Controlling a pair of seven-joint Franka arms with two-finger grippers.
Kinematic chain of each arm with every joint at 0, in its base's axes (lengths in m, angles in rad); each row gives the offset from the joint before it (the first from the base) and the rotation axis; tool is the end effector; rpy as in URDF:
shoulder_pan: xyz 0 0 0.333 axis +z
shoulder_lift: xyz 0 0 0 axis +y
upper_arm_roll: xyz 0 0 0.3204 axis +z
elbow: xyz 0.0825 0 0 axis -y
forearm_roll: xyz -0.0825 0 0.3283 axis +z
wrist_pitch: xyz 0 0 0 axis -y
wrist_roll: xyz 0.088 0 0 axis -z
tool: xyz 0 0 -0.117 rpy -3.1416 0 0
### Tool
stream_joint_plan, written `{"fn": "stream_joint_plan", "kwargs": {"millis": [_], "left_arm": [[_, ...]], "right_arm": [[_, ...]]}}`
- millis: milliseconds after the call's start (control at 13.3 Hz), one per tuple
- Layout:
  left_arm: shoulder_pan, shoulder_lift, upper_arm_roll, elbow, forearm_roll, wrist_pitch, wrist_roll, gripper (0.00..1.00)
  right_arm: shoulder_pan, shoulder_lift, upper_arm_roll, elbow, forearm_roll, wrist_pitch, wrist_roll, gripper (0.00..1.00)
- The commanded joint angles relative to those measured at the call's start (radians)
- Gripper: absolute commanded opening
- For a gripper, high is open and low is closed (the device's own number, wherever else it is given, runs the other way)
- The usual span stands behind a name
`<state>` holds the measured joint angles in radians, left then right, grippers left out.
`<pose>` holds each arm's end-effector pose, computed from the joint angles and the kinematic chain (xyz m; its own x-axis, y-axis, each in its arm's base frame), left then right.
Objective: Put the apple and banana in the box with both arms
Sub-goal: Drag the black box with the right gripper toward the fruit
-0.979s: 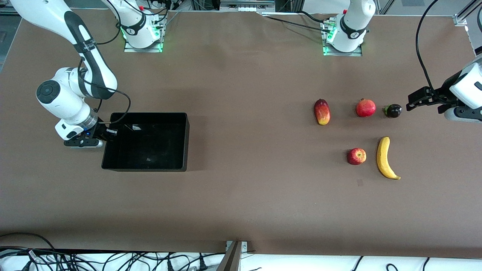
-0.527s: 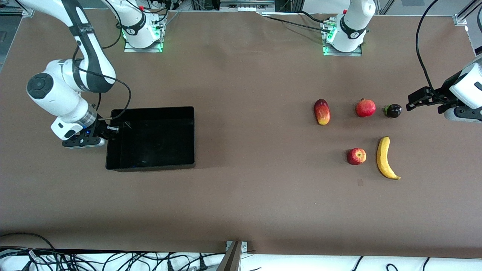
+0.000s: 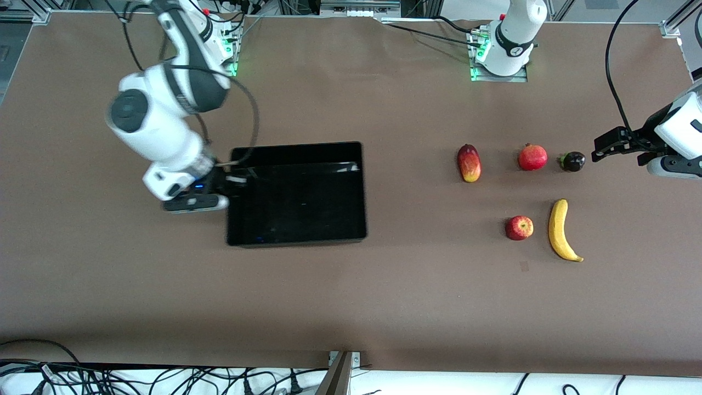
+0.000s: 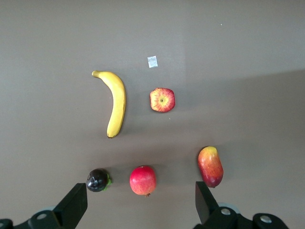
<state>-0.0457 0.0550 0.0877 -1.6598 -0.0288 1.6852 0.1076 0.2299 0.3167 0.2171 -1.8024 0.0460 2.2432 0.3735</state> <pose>0.5209 0.0177 0.5635 0.9977 -0.0622 -0.0267 -0.0615 -0.9977 0.0267 0.5476 0.2516 0.4100 0.9964 0.0263 0.0803 0.0378 -0.9886 -0.1457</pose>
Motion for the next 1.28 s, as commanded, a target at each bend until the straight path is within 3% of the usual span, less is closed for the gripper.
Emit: {"fn": "stream_joint_plan", "kwargs": {"millis": [0, 226, 603, 829, 1205], "left_arm": [[-0.013, 0.011, 0.017, 0.023, -0.031, -0.019, 0.014, 1.0], [-0.013, 0.011, 0.017, 0.023, -0.031, -0.019, 0.014, 1.0], [-0.013, 0.02, 0.015, 0.023, -0.034, -0.013, 0.015, 1.0], [-0.013, 0.042, 0.017, 0.023, -0.06, -0.002, 0.014, 1.0], [-0.013, 0.088, 0.017, 0.023, -0.06, 0.062, 0.014, 1.0]], "right_arm": [[0.11, 0.164, -0.01, 0.191, -0.044, -0.014, 0.145, 0.0], [0.236, 0.296, -0.04, 0.322, -0.063, 0.024, 0.275, 0.0], [0.449, 0.51, -0.208, 0.549, -0.064, 0.07, 0.406, 0.0], [0.523, 0.553, -0.249, 0.56, -0.066, 0.14, 0.441, 0.0], [0.546, 0.587, -0.255, 0.56, -0.066, 0.18, 0.441, 0.0]]}}
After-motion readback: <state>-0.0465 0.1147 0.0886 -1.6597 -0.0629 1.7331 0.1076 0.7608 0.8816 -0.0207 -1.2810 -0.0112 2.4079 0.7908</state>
